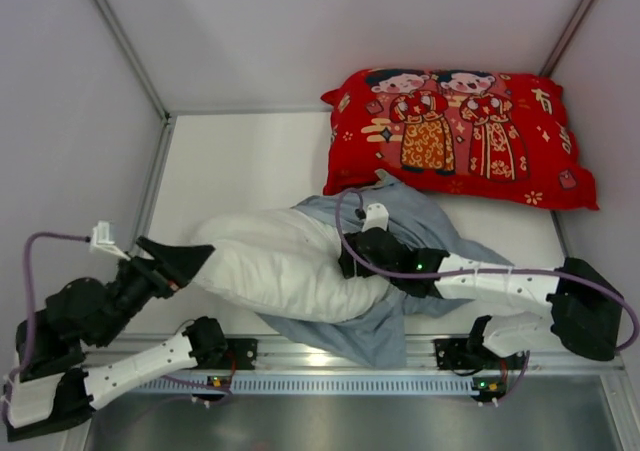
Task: Remove the pillowcase from the pillow
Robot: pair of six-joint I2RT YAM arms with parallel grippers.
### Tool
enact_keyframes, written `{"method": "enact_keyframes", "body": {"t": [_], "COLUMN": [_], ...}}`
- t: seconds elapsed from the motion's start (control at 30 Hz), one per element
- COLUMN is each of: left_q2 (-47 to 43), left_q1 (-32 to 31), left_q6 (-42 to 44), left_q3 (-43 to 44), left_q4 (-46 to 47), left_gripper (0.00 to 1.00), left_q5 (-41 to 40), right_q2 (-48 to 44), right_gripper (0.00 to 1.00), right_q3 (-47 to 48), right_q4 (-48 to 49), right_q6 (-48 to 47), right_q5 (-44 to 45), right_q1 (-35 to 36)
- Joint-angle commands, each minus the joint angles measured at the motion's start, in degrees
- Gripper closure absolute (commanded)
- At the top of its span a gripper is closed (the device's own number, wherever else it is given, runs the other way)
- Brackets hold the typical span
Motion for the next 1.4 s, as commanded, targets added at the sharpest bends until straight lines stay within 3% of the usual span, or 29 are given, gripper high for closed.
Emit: {"method": "enact_keyframes", "body": {"t": [0.0,0.3,0.47,0.6,0.73,0.83,1.07,1.27,1.33,1.37], "left_q2": [-4.41,8.85,17.37,33.85,46.26,50.69,50.08,52.10,51.32,50.53], "left_q1": [0.26,0.43,0.43,0.43,0.96,1.49,1.40,1.49,1.49,1.49], "left_q6": [-0.82,3.84,11.39,17.80,18.79,18.61,15.54,11.50,10.44,9.65], "left_q3": [0.29,8.72,8.55,11.18,13.82,12.95,3.73,-6.11,-11.01,-12.87], "left_q4": [2.77,3.12,8.93,7.87,4.27,3.12,3.30,9.00,11.81,15.48], "left_gripper": [0.01,0.02,0.01,0.01,0.01,0.01,0.01,0.01,0.06,0.14], "left_q5": [-10.70,-14.14,-12.91,-10.63,-9.05,-3.87,0.89,5.89,7.39,8.44], "right_q2": [-0.52,0.60,-4.91,-12.38,-13.80,-15.99,-25.05,-21.73,-19.62,-17.43], "right_gripper": [0.36,0.36,0.35,0.32,0.31,0.30,0.30,0.31,0.31,0.31], "right_q3": [-12.85,-14.82,-5.34,6.07,14.35,17.18,13.76,13.31,14.45,14.80], "right_q4": [-7.70,-9.62,-16.12,-19.20,-23.40,-25.35,-25.89,-25.10,-23.87,-23.26], "right_q6": [9.38,15.20,11.00,3.79,-3.33,-6.24,-9.15,-10.73,-11.43,-11.70], "right_q5": [-4.78,-3.02,6.45,9.11,9.73,9.81,4.46,0.50,-2.21,-2.93], "right_q1": [2.57,5.04,13.36,14.62,6.57,2.42,-7.52,-10.87,-11.04,-11.04]}}
